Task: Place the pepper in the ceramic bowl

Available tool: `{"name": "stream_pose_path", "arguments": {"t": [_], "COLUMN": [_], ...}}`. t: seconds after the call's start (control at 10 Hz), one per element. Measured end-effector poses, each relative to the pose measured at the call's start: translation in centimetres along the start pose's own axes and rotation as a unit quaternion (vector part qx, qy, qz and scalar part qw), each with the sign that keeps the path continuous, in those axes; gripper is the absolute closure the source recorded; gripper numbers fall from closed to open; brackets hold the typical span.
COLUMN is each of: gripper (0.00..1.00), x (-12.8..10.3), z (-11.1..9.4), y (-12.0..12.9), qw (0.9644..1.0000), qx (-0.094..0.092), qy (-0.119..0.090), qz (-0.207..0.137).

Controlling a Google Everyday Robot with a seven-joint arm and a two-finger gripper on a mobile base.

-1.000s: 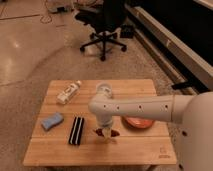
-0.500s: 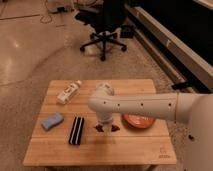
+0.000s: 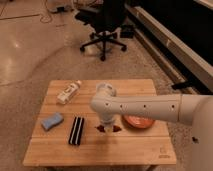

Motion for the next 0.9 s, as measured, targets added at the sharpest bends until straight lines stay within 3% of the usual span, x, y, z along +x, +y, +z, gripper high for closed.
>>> {"name": "stream_pose_path", "arguments": {"t": [0.3,0.6,0.9], "gripper": [0.67,0.67,0.67], "x": [0.8,1.6,2.4], "z": [-2.4,-1.0,-2.7], "y": [0.1,-0.5,-2.3], "qw": [1.0,0.9999,0.9997], "qx": [0.005,0.014,0.023], "qy": [0.002,-0.001,-0.001], "qz": [0.0,0.0,0.002]}}
